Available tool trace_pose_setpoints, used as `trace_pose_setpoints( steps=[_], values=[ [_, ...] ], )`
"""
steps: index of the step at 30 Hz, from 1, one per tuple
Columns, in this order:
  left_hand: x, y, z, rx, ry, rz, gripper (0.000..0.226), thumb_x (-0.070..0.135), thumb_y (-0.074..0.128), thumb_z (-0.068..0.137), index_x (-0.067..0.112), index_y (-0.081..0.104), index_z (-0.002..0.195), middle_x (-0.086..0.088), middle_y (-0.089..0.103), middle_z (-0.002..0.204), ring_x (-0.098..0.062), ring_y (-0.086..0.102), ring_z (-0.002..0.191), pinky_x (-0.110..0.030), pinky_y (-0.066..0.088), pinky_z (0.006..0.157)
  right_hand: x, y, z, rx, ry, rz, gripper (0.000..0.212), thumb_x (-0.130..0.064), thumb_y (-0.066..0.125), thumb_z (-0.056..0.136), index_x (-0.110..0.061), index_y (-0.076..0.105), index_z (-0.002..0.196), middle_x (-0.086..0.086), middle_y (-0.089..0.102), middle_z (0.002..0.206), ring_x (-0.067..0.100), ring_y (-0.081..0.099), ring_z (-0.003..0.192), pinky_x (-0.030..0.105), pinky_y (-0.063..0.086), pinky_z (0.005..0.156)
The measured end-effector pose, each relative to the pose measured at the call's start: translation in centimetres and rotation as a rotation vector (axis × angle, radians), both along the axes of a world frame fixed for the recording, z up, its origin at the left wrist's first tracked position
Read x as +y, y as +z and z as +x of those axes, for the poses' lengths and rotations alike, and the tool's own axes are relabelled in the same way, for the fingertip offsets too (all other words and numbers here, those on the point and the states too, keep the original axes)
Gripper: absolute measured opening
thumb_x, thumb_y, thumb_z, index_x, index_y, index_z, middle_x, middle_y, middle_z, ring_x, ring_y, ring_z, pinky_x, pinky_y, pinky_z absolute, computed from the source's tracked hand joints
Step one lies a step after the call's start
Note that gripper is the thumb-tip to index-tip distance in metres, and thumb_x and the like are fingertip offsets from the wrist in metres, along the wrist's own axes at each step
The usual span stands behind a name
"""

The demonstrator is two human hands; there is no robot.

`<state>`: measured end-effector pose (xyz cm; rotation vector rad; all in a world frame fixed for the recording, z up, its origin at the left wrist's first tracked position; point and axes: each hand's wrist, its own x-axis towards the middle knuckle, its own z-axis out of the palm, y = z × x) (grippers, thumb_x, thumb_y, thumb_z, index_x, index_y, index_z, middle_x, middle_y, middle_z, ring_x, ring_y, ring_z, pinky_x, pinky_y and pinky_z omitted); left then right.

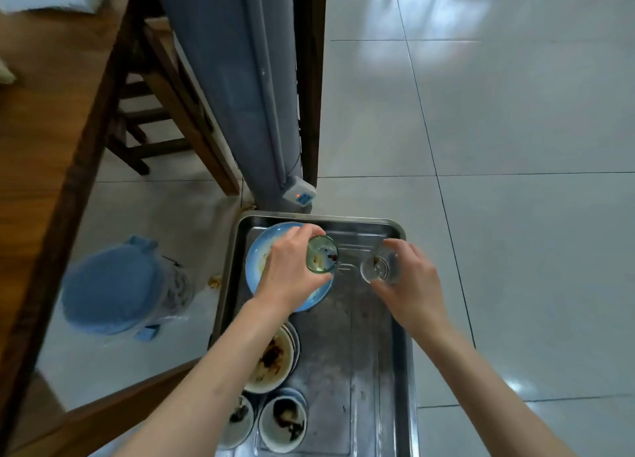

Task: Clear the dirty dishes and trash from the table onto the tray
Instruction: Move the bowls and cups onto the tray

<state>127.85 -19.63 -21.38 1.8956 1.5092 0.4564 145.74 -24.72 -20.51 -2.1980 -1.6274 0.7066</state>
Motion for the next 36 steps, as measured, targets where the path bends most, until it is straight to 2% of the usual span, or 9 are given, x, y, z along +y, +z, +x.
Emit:
trace_pose_setpoints(
  steps=[2, 4, 6, 8, 13, 20, 25, 32, 36],
  values=[
    [0.8, -1.7, 1.0, 0.008, -0.009, 0.008, 0.057, 0.022, 0.085, 0.059, 0.021, 0.057, 0.109, 0.003, 0.058, 0.105, -0.014, 0.053, 0.096, -0.019, 0.041, 0.081, 0.9, -1.6, 0.7, -0.01, 0.005, 0.005, 0.053, -0.013, 0.074, 0.074, -0.015, 0.054, 0.123, 0.002, 0.059, 0.118, 0.019, 0.057, 0.102, 0.019, 0.039, 0.08],
    [1.6, -2.9, 2.0, 0.0, -0.009, 0.009, 0.057, 0.023, 0.085, 0.059, 0.023, 0.057, 0.109, 0.005, 0.056, 0.105, -0.01, 0.051, 0.093, -0.008, 0.035, 0.075, 1.8, -2.8, 1.3, -0.012, 0.012, 0.007, 0.052, -0.016, 0.075, 0.074, -0.015, 0.055, 0.122, 0.003, 0.059, 0.118, 0.02, 0.057, 0.101, 0.021, 0.039, 0.08],
    [2.4, -3.6, 2.8, 0.001, -0.013, 0.005, 0.059, 0.025, 0.086, 0.06, 0.025, 0.056, 0.111, 0.007, 0.055, 0.106, -0.005, 0.048, 0.092, -0.003, 0.032, 0.07, 2.5, -3.7, 1.8, -0.011, 0.018, 0.001, 0.053, -0.018, 0.076, 0.074, -0.013, 0.055, 0.122, 0.005, 0.058, 0.119, 0.023, 0.056, 0.102, 0.025, 0.04, 0.081],
    [3.1, -4.3, 3.4, 0.011, -0.024, 0.007, 0.059, 0.026, 0.085, 0.061, 0.025, 0.055, 0.112, 0.007, 0.054, 0.107, -0.005, 0.048, 0.092, -0.004, 0.031, 0.071, 3.2, -4.4, 2.1, -0.004, 0.014, -0.002, 0.054, -0.017, 0.077, 0.072, -0.011, 0.056, 0.122, 0.008, 0.057, 0.12, 0.025, 0.056, 0.102, 0.027, 0.041, 0.081],
    [4.2, -4.8, 4.8, -0.001, -0.049, 0.025, 0.057, 0.022, 0.084, 0.061, 0.022, 0.056, 0.111, 0.005, 0.055, 0.104, -0.009, 0.051, 0.092, -0.015, 0.041, 0.076, 4.7, -5.1, 2.6, 0.014, 0.029, -0.003, 0.052, -0.017, 0.077, 0.07, -0.008, 0.058, 0.119, 0.011, 0.057, 0.118, 0.028, 0.057, 0.101, 0.029, 0.041, 0.082],
    [4.6, -5.7, 5.7, 0.022, -0.073, -0.004, 0.059, 0.018, 0.084, 0.061, 0.02, 0.056, 0.113, 0.003, 0.055, 0.107, -0.011, 0.053, 0.095, -0.016, 0.041, 0.079, 5.5, -5.8, 3.1, 0.031, 0.034, -0.003, 0.051, -0.012, 0.077, 0.069, -0.012, 0.059, 0.118, 0.009, 0.058, 0.114, 0.026, 0.058, 0.097, 0.025, 0.04, 0.076],
    [4.4, -6.6, 5.8, 0.06, -0.092, -0.019, 0.059, 0.019, 0.084, 0.064, 0.021, 0.055, 0.115, 0.003, 0.055, 0.113, -0.013, 0.054, 0.1, -0.017, 0.043, 0.079, 5.5, -6.6, 3.2, 0.029, 0.044, -0.029, 0.056, -0.007, 0.075, 0.068, -0.012, 0.056, 0.121, 0.008, 0.055, 0.118, 0.026, 0.057, 0.099, 0.027, 0.042, 0.079],
    [4.1, -7.5, 6.1, 0.1, -0.103, -0.021, 0.059, 0.021, 0.084, 0.065, 0.019, 0.053, 0.115, 0.001, 0.055, 0.113, -0.016, 0.055, 0.1, -0.027, 0.049, 0.081, 5.5, -7.5, 3.3, 0.014, 0.06, -0.038, 0.057, -0.006, 0.074, 0.067, -0.011, 0.055, 0.121, 0.007, 0.054, 0.121, 0.026, 0.057, 0.1, 0.027, 0.042, 0.08],
    [4.0, -7.9, 6.3, 0.104, -0.088, -0.018, 0.061, 0.02, 0.084, 0.064, 0.018, 0.053, 0.116, 0.0, 0.055, 0.113, -0.016, 0.055, 0.101, -0.022, 0.046, 0.081, 5.6, -7.9, 3.3, 0.016, 0.07, -0.029, 0.057, -0.004, 0.074, 0.065, -0.012, 0.056, 0.119, 0.006, 0.054, 0.118, 0.025, 0.057, 0.098, 0.025, 0.041, 0.077]
  ],
)
